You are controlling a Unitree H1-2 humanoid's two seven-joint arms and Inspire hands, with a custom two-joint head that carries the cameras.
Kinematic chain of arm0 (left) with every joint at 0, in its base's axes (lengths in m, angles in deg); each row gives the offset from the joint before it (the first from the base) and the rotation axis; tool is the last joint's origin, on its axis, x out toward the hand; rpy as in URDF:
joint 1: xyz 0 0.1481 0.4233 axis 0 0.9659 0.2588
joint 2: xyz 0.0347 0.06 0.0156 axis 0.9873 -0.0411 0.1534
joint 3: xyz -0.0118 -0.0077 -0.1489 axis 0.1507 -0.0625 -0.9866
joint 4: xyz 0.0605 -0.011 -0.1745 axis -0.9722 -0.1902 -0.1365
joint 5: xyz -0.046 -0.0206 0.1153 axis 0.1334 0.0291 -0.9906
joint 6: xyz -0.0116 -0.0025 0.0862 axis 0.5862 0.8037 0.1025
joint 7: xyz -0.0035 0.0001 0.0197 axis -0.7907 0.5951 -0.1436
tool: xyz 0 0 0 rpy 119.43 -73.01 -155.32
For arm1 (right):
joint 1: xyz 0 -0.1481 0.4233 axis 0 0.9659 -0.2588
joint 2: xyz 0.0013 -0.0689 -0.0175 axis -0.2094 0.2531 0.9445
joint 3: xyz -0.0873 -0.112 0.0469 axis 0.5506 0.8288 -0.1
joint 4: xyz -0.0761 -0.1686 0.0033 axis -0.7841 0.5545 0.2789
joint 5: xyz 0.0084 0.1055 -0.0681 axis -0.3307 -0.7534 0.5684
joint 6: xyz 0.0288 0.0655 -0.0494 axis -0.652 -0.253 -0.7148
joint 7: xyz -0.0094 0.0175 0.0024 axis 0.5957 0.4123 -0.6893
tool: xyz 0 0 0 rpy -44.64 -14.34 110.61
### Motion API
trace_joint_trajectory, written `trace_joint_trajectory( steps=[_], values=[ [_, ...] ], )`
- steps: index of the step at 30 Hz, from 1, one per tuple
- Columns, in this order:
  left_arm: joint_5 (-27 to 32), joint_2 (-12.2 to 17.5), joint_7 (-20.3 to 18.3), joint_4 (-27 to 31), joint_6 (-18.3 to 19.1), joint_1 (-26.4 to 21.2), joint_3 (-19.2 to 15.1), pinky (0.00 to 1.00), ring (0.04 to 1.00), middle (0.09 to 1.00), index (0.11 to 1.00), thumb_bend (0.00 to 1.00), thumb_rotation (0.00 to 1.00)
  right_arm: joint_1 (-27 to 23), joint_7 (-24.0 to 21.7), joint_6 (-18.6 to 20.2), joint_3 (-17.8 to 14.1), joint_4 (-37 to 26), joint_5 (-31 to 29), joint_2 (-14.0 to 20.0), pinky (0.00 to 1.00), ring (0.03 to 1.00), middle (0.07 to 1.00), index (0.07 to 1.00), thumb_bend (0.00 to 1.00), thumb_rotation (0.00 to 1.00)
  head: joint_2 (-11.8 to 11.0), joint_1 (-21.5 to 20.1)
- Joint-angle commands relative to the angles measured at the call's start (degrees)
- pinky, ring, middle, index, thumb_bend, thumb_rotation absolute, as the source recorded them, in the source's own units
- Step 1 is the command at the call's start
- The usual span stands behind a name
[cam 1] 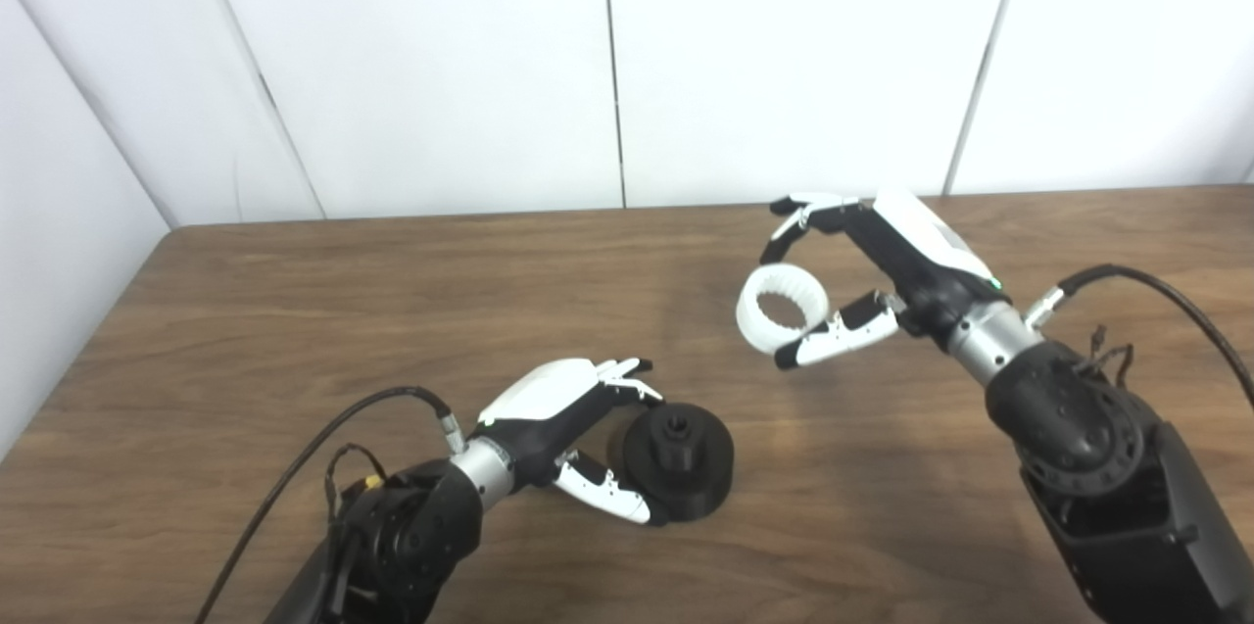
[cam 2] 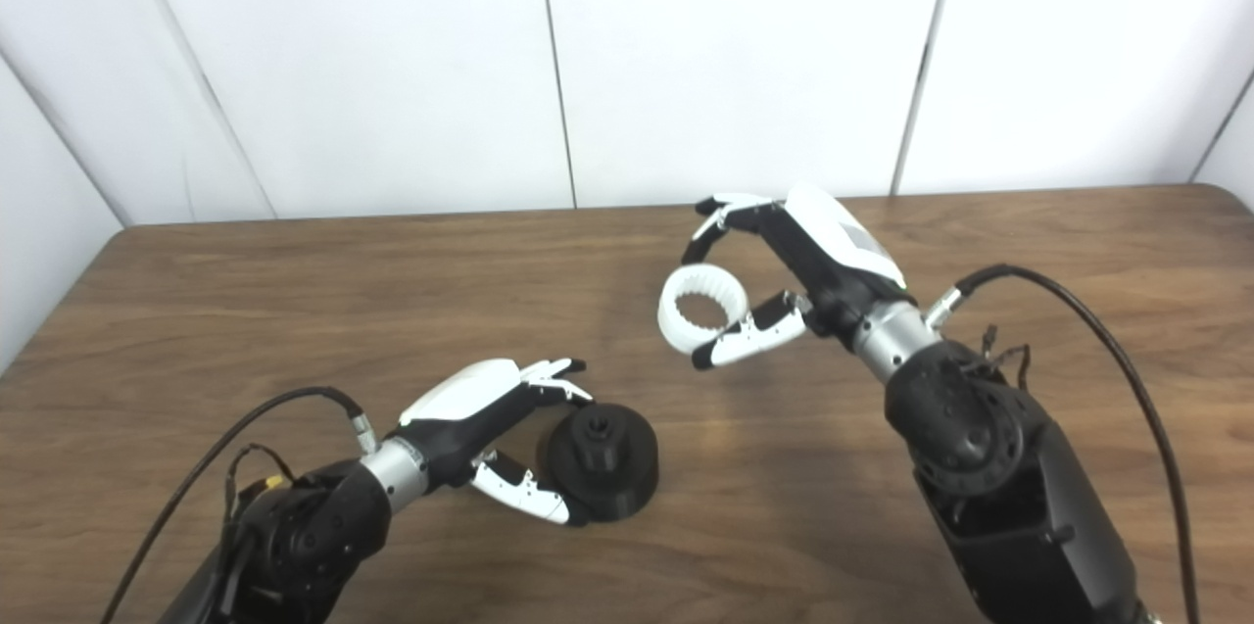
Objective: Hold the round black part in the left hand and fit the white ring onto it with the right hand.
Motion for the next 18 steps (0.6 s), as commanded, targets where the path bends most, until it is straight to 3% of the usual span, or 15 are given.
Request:
trace_joint_trajectory(
  steps=[1, 11, 18],
  values=[
    [-0.13, 0.47, -0.55, -0.20, 0.36, -1.45, 0.12, 0.95, 1.000, 1.000, 0.771, 1.00, 0.39, -2.00, -0.42, -0.05, 0.01, -3.04, 0.43, -0.43, 0.83, 0.896, 0.849, 0.489, 0.52, 0.14, 0.01, 0.05],
    [-0.07, 0.25, -0.64, -0.16, 0.49, -1.56, 0.14, 0.95, 1.000, 1.000, 0.766, 1.00, 0.39, -0.87, -4.13, 1.82, 1.51, -6.65, 0.03, -1.95, 0.83, 0.910, 0.853, 0.489, 0.52, 0.14, 0.08, 0.05],
    [0.08, 0.27, -0.43, -0.44, 0.07, -1.59, 0.11, 0.97, 1.000, 1.000, 0.763, 1.00, 0.40, -0.24, -5.00, 0.15, 3.77, -5.51, 0.14, -2.49, 0.81, 0.912, 0.856, 0.489, 0.52, 0.14, -0.07, -0.11]
  ],
)
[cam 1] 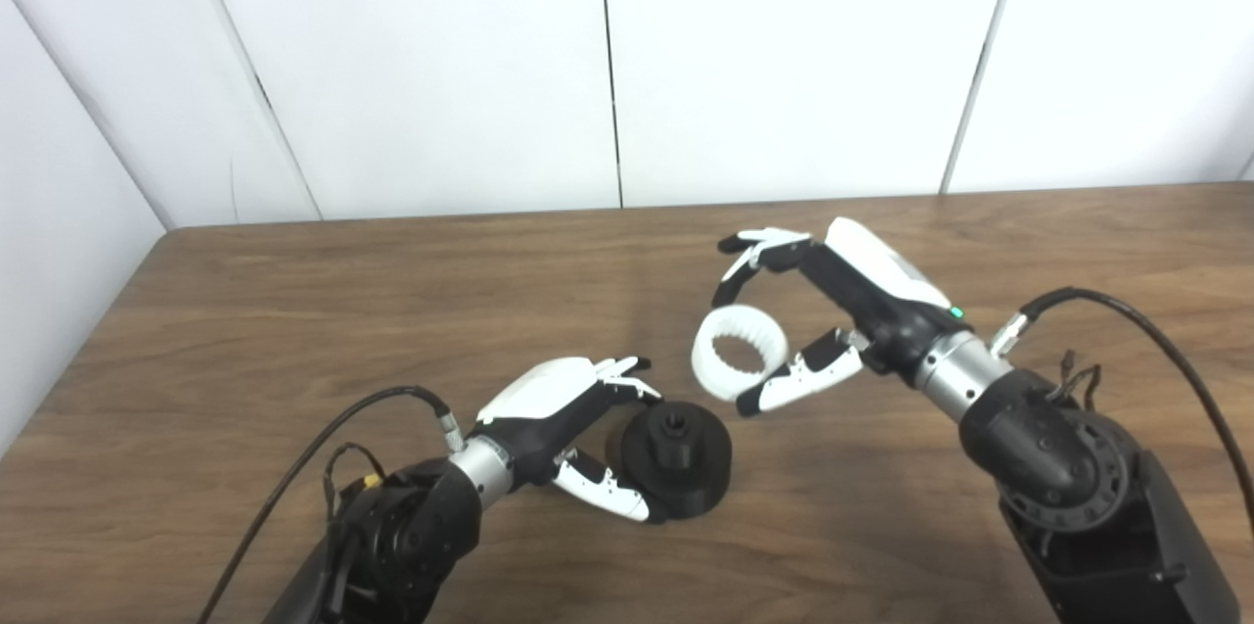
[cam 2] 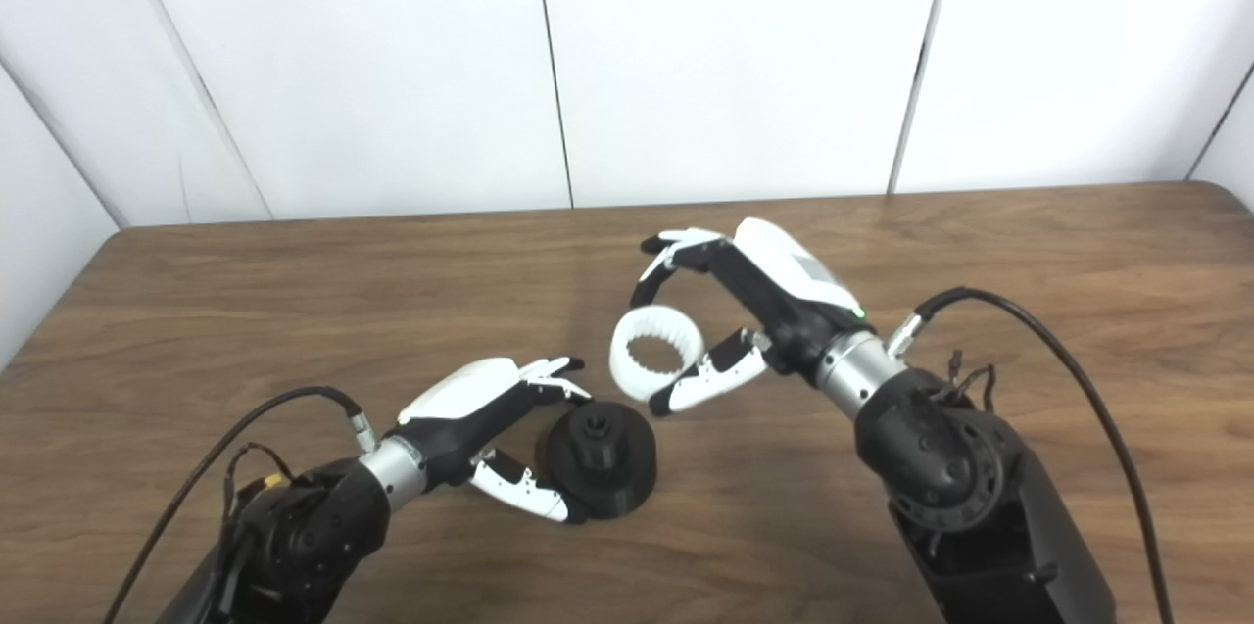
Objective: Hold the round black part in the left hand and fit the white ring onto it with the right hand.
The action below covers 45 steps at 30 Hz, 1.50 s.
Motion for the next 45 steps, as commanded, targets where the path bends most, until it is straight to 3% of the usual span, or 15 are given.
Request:
trace_joint_trajectory(
  steps=[1, 45],
  values=[
    [0.07, 0.29, -0.37, -0.36, 0.10, -1.44, 0.09, 0.97, 1.000, 1.000, 0.763, 1.00, 0.40, -1.93, 0.13, -1.81, 0.39, -0.93, -0.01, -0.74, 0.81, 0.912, 0.857, 0.489, 0.52, 0.14, 0.02, 0.06],
    [0.20, 0.06, -0.32, -0.23, 0.12, -1.86, 0.08, 0.95, 1.000, 0.999, 0.758, 1.00, 0.39, -0.09, 3.16, -9.60, 4.23, 7.78, 2.37, -4.49, 0.78, 0.900, 0.851, 0.490, 0.52, 0.14, 0.23, 0.36]
  ],
)
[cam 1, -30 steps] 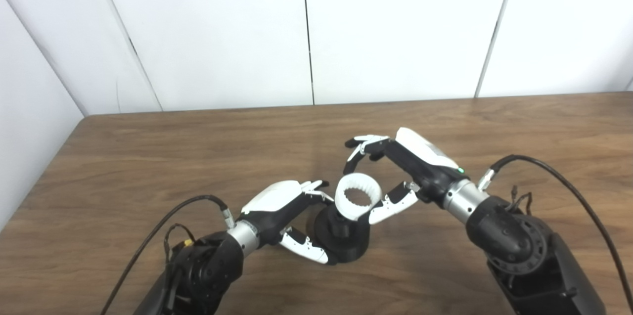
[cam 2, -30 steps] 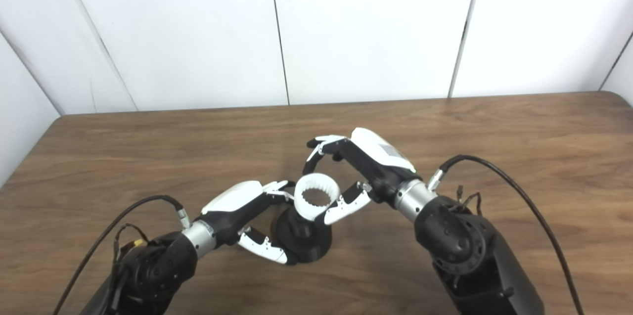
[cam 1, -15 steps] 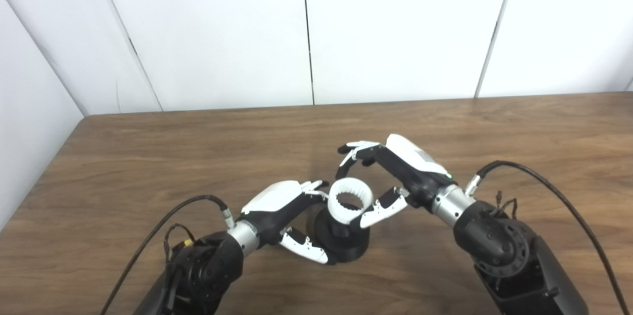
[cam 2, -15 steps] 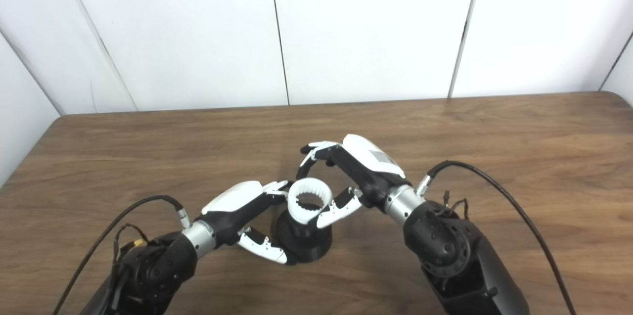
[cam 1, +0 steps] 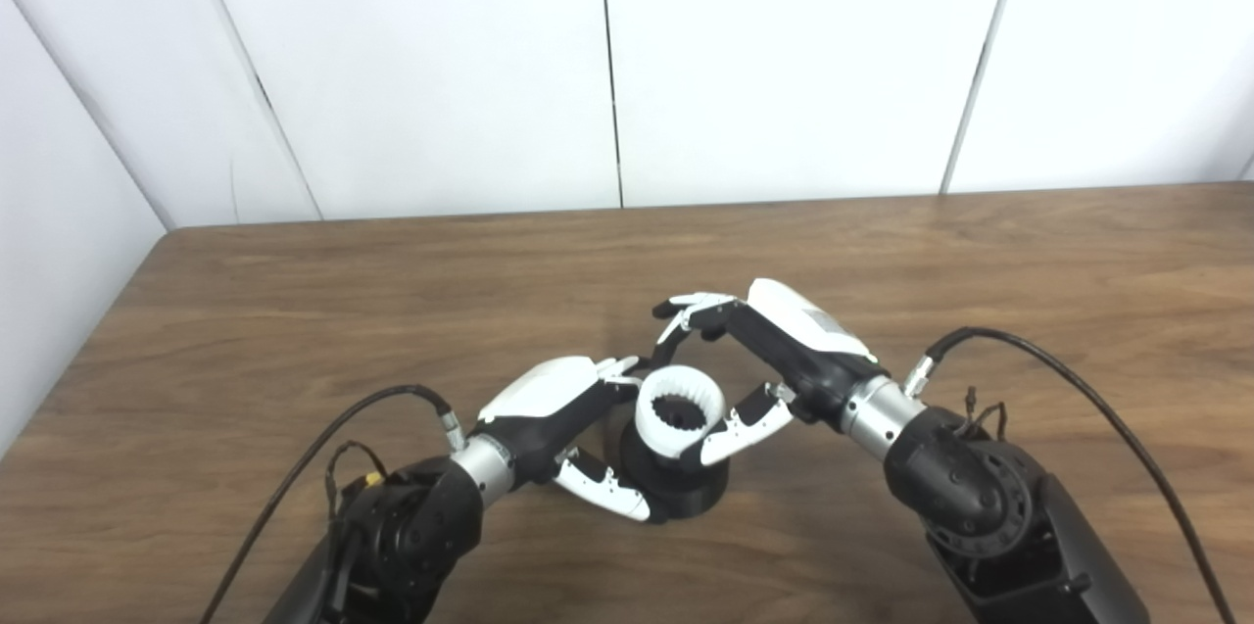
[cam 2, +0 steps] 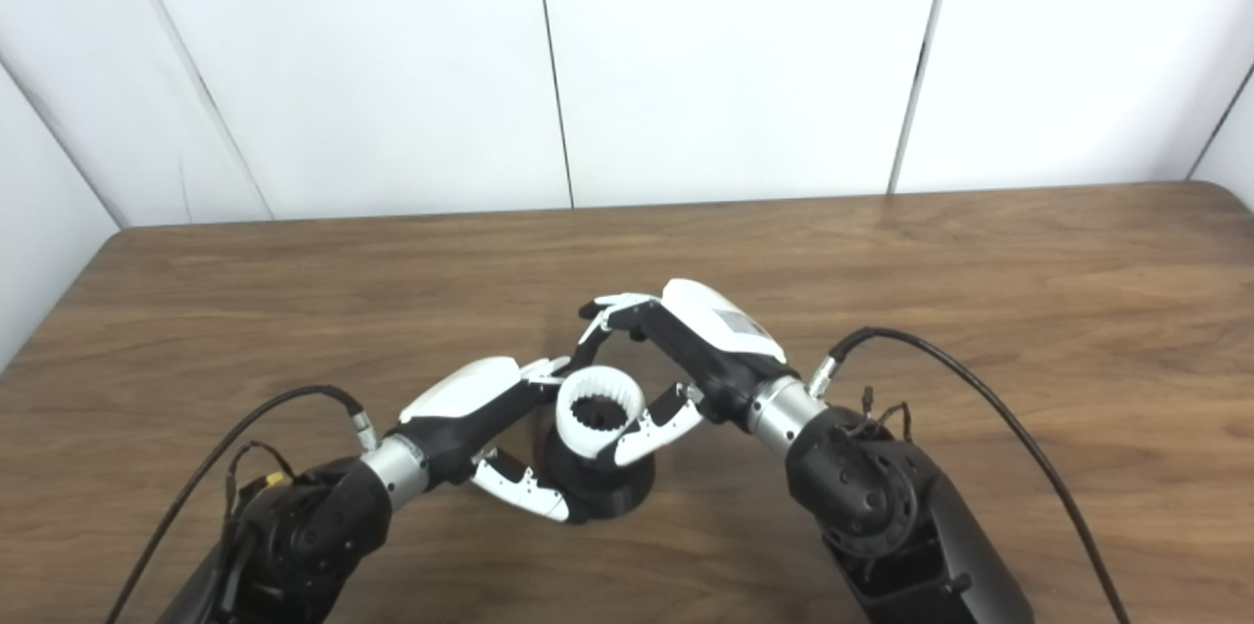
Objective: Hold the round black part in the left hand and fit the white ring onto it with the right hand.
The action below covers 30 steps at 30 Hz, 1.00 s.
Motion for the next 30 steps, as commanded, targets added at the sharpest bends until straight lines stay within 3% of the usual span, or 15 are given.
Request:
trace_joint_trajectory(
  steps=[1, 30],
  values=[
    [0.09, 0.21, -0.28, -0.12, -0.13, -1.59, 0.10, 0.95, 1.000, 0.999, 0.758, 1.00, 0.39, -1.24, 1.23, -2.05, -0.25, -0.68, 0.25, -0.28, 0.78, 0.901, 0.852, 0.490, 0.52, 0.14, 0.02, -0.01],
    [-0.25, 0.24, -0.59, 0.90, 0.92, -1.74, 0.36, 0.92, 1.000, 0.996, 0.769, 1.00, 0.40, 1.09, -0.38, -2.36, 0.21, -0.67, -0.33, 0.84, 0.79, 0.918, 0.865, 0.491, 0.52, 0.15, 0.24, 0.06]
  ],
)
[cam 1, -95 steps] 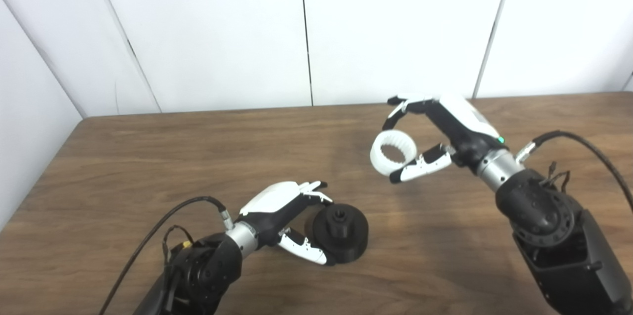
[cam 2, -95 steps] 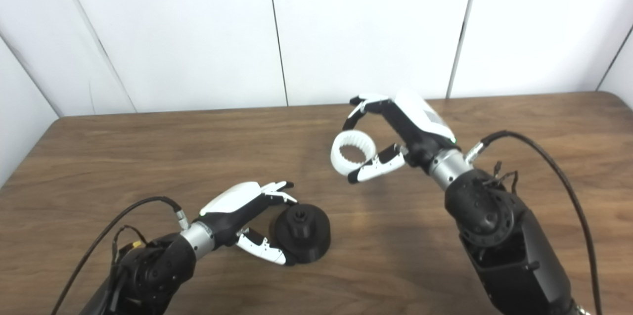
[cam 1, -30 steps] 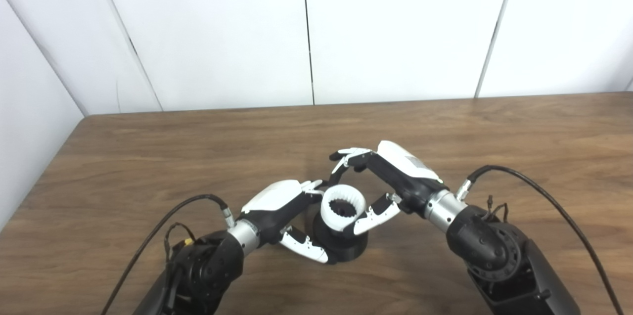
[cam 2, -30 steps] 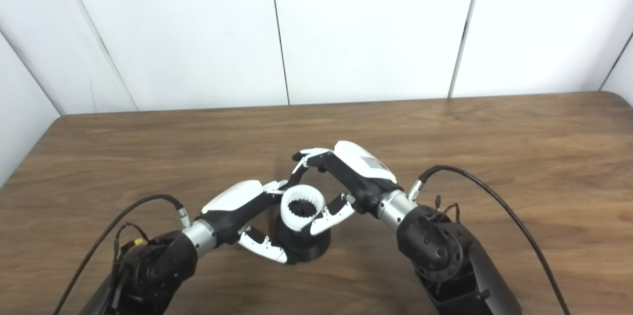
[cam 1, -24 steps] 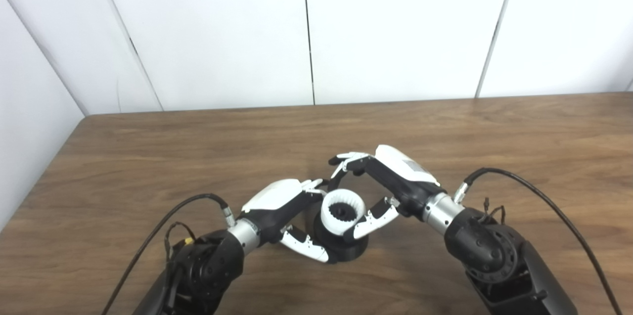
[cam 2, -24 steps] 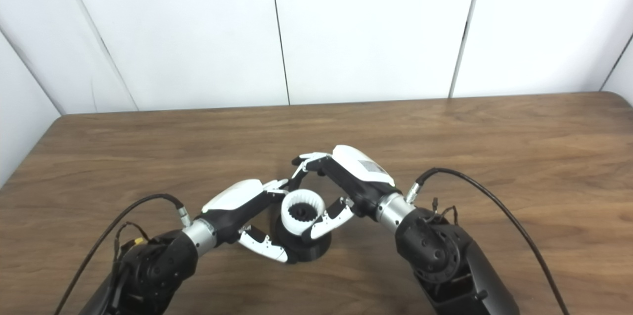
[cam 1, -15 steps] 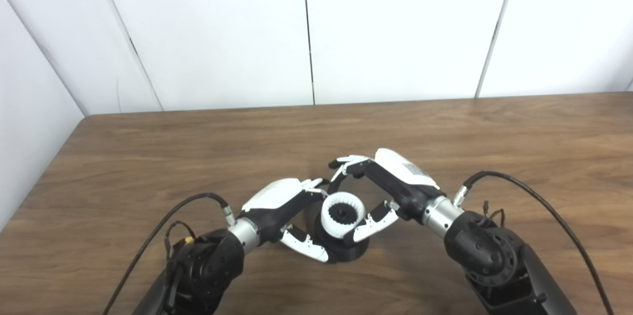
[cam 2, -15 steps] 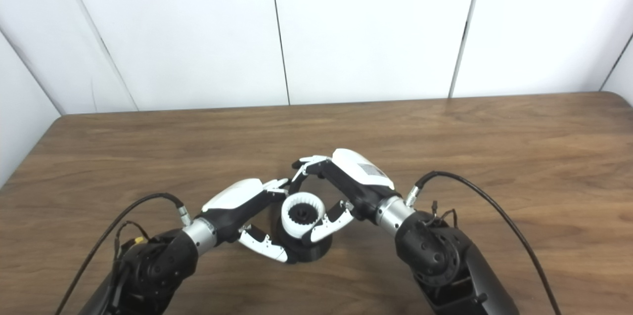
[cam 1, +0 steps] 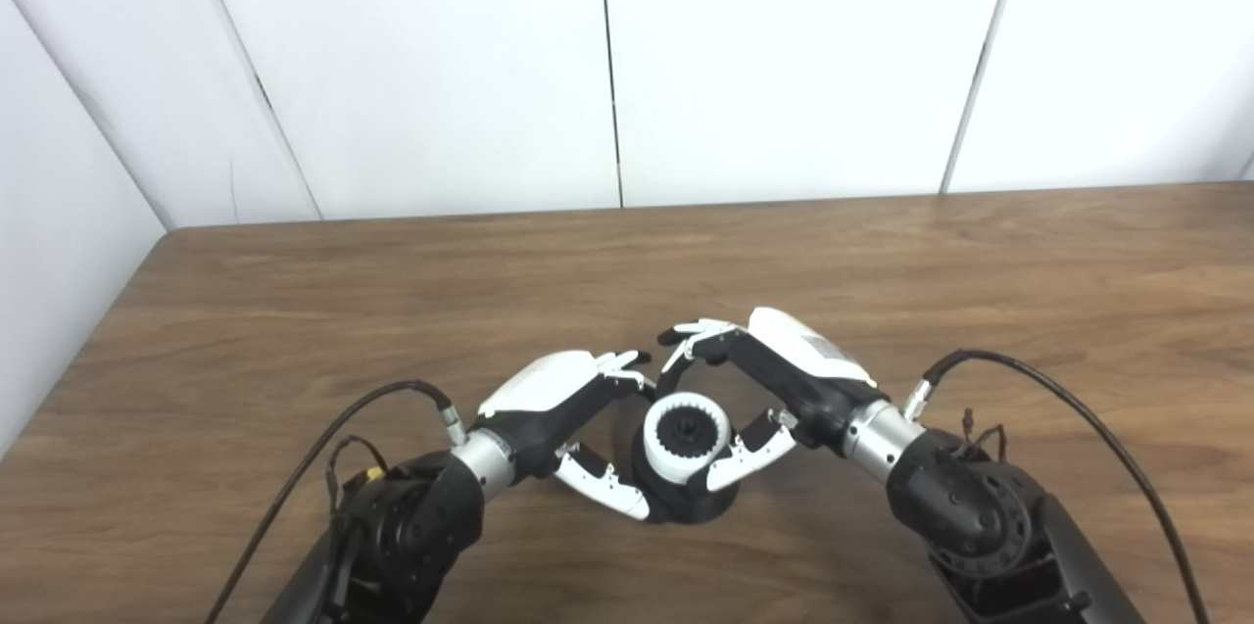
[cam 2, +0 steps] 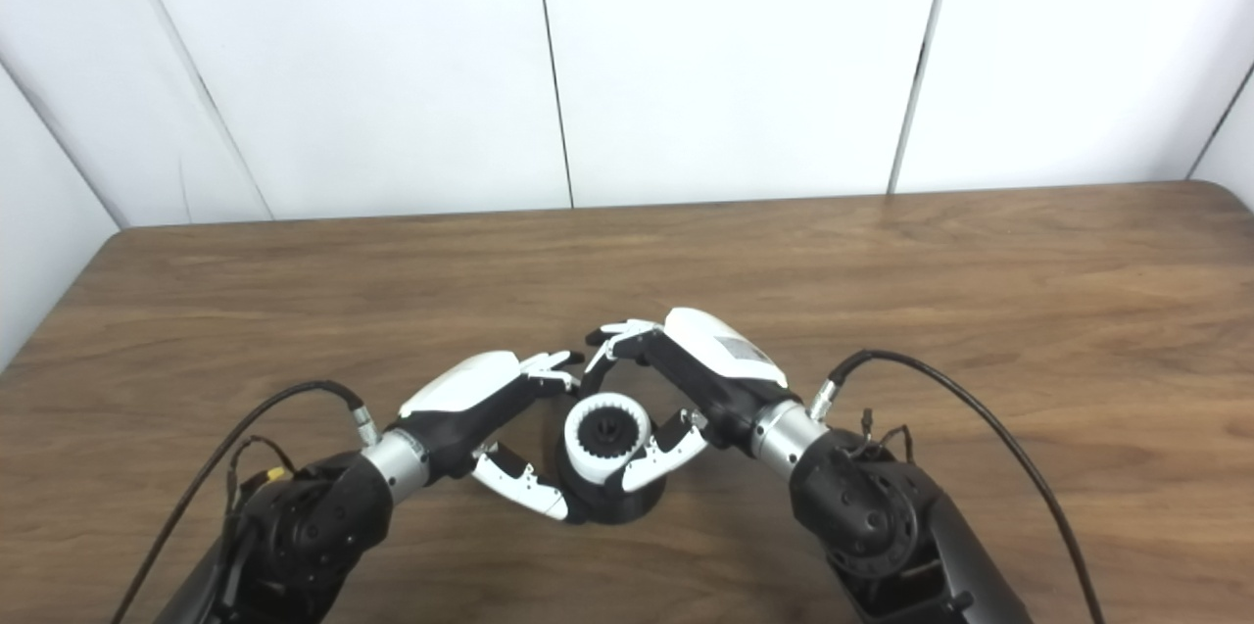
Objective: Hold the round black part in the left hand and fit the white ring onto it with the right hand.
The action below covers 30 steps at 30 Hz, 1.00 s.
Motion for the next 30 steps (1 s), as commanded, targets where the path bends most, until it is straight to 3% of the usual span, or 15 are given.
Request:
trace_joint_trajectory(
  steps=[1, 9, 10, 11, 13, 16, 23, 30],
  values=[
    [-0.16, 0.25, -0.68, 0.85, 0.21, -1.25, 0.30, 0.92, 1.000, 0.997, 0.770, 1.00, 0.40, -1.00, 0.08, -1.86, -0.04, -1.29, -0.24, 0.22, 0.79, 0.920, 0.866, 0.491, 0.52, 0.15, -0.11, 0.06],
    [0.14, 0.48, -0.53, 0.64, 0.03, -0.94, 0.09, 0.93, 1.000, 0.999, 0.769, 1.00, 0.41, -0.12, 0.77, -2.44, 0.12, -0.44, -0.40, 0.05, 0.78, 0.913, 0.857, 0.494, 0.52, 0.15, -0.11, 0.18],
    [0.18, 0.48, -0.66, 0.69, 0.24, -0.93, 0.04, 0.94, 1.000, 1.000, 0.770, 1.00, 0.40, -0.04, 0.91, -2.50, 0.06, -0.30, -0.59, -0.05, 0.78, 0.909, 0.854, 0.523, 0.60, 0.16, -0.11, 0.18],
    [0.16, 0.50, -0.76, 0.74, 0.39, -0.94, 0.04, 0.94, 1.000, 1.000, 0.770, 1.00, 0.40, 0.02, 1.03, -2.55, -0.03, -0.17, -0.83, -0.13, 0.77, 0.905, 0.852, 0.580, 0.75, 0.18, -0.11, 0.18],
    [0.11, 0.52, -0.90, 0.84, 0.59, -0.92, 0.05, 0.94, 1.000, 1.000, 0.770, 1.00, 0.40, 0.13, 1.17, -2.58, -0.18, -0.01, -1.26, -0.27, 0.77, 0.901, 0.851, 0.641, 0.90, 0.22, -0.13, 0.20],
    [0.16, 0.53, -0.86, 0.82, 0.52, -0.87, 0.01, 0.94, 1.000, 1.000, 0.767, 1.00, 0.40, 0.14, 1.05, -2.43, -0.36, 0.00, -1.53, -0.29, 0.77, 0.894, 0.850, 0.681, 0.98, 0.26, -0.06, 0.20],
    [0.15, 0.34, -0.67, 0.81, 0.46, -0.79, 0.09, 0.94, 1.000, 0.998, 0.771, 1.00, 0.40, 0.40, 0.58, -1.62, -1.58, -0.31, -3.88, -0.51, 0.78, 0.896, 0.873, 0.781, 1.00, 0.34, -0.03, 0.25],
    [-0.19, 0.41, -0.72, 1.24, 0.76, -0.75, 0.29, 0.94, 1.000, 0.997, 0.828, 1.00, 0.38, 0.57, 0.83, -1.43, -2.78, -0.29, -6.07, -0.61, 0.78, 0.893, 0.889, 0.818, 1.00, 0.37, -0.08, 0.39]
  ],
)
